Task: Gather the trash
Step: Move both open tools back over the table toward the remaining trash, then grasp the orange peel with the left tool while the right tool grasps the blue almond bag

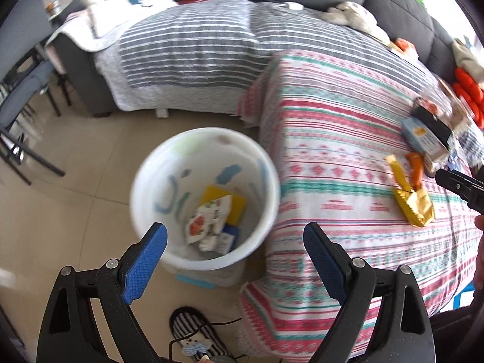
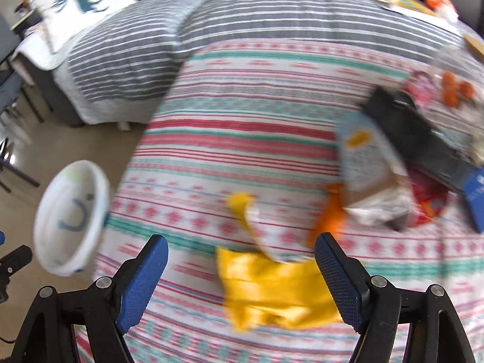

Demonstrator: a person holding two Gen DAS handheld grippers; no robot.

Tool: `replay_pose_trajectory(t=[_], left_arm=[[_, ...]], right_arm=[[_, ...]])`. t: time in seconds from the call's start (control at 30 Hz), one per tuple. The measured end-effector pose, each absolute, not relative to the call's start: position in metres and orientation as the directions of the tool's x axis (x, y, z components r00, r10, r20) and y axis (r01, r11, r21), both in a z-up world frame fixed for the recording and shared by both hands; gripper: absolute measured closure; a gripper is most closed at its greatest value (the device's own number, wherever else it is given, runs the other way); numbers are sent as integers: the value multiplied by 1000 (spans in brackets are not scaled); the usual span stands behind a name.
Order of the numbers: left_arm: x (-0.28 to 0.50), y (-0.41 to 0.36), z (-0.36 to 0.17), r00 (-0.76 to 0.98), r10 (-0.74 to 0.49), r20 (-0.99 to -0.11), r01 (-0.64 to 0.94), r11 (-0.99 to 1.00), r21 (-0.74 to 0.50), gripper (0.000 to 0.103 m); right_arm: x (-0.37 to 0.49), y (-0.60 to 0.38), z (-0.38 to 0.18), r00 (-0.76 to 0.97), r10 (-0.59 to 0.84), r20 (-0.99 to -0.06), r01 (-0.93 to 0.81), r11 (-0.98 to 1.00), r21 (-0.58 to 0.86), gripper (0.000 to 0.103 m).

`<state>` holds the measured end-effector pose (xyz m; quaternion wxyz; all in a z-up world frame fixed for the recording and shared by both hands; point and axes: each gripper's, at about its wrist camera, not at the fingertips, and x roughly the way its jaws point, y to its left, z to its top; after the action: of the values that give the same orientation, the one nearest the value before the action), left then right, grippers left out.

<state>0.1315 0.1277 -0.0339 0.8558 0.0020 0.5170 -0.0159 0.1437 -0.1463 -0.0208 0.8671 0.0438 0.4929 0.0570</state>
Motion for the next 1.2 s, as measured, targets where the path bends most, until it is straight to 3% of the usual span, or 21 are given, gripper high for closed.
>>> replay_pose_trajectory(t=[0.87, 1.2], left_arm=[[169, -96, -44, 407, -231, -884, 319, 943, -100, 11], [193, -143, -77, 351, -316, -882, 395, 904, -167, 45]], right_arm=[[105, -358, -41, 494, -13, -869, 251, 960, 128, 18], [117, -419, -50, 496, -47, -867, 348, 926, 148, 18]])
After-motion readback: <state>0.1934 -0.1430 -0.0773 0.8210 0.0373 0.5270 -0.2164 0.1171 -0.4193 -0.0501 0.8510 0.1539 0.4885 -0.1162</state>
